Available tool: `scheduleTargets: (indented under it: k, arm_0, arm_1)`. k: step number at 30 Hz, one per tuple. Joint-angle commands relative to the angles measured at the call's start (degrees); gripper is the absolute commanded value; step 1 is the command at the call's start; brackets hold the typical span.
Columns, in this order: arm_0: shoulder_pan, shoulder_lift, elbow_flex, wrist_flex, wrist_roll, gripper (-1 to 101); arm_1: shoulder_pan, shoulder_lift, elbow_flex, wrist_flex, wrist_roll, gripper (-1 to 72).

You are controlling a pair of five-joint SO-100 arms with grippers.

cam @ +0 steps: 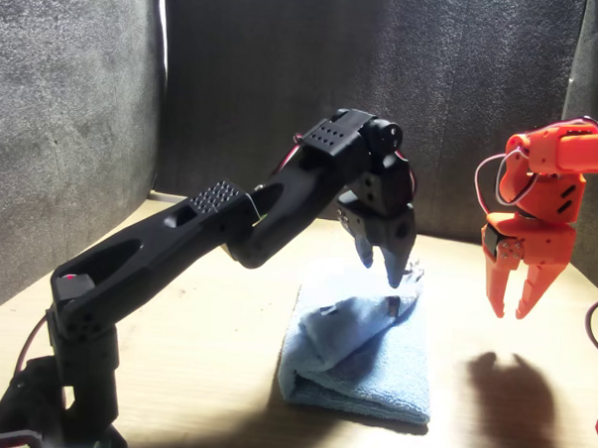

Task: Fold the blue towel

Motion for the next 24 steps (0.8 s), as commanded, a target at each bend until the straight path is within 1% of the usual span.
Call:
scheduleTargets:
  k: [1, 4, 6, 8, 10, 11, 13, 15, 19, 21, 22, 23, 24]
  arm_0:
    - [-1.1, 1.1, -3.7, -0.1, 2.2, 36]
    - [-1.2, 3.3, -2.3, -0.6, 1.8, 33]
    - [0.1, 4.2, -1.9, 1.0, 0.9, 28]
    - [3.1, 6.8, 2.7, 1.6, -1.3, 18]
    - [6.7, 8.7, 7.6, 1.8, -2.9, 4]
    - [8.4, 10.0, 10.7, 1.8, -3.9, 1]
    - [11.4, 12.0, 15.7, 1.8, -6.9, 1]
    - [13.4, 14.7, 21.7, 1.8, -9.7, 5]
    - [12.0, 19.7, 31.4, 0.8, -12.8, 4]
    - [10.3, 23.1, 36.7, -2.4, -14.2, 4]
    - [9.4, 27.2, 42.8, -6.7, -14.9, 4]
    - [8.6, 33.9, 53.1, -14.2, -15.5, 5]
    - [7.9, 42.5, 66.3, -24.3, -15.8, 7]
  arm_1:
    - [0.4, 2.5, 0.8, -0.1, 0.1, 12.5]
    - [0.1, 2.5, 1.1, -0.4, 0.0, 12.5]
    - [-0.4, 2.7, 1.1, -0.1, 0.0, 12.5]
    - [-1.2, 4.1, 1.8, 0.5, -0.4, 12.4]
    - [-2.4, 6.9, 3.3, 0.7, -1.4, 12.4]
    - [-3.2, 8.4, 4.0, 0.8, -2.1, 12.4]
    - [-5.1, 9.9, 4.3, 1.1, -3.3, 12.4]
    - [-7.0, 10.3, 4.3, 1.1, -4.4, 12.5]
    - [-8.8, 10.1, 4.8, 0.2, -5.4, 12.5]
    - [-8.9, 10.0, 5.4, -0.6, -5.6, 12.5]
    - [-8.9, 9.8, 5.7, -1.1, -5.6, 12.5]
    - [-8.9, 9.6, 5.9, -1.4, -5.6, 12.5]
    - [-8.9, 9.3, 6.1, -1.7, -5.6, 12.5]
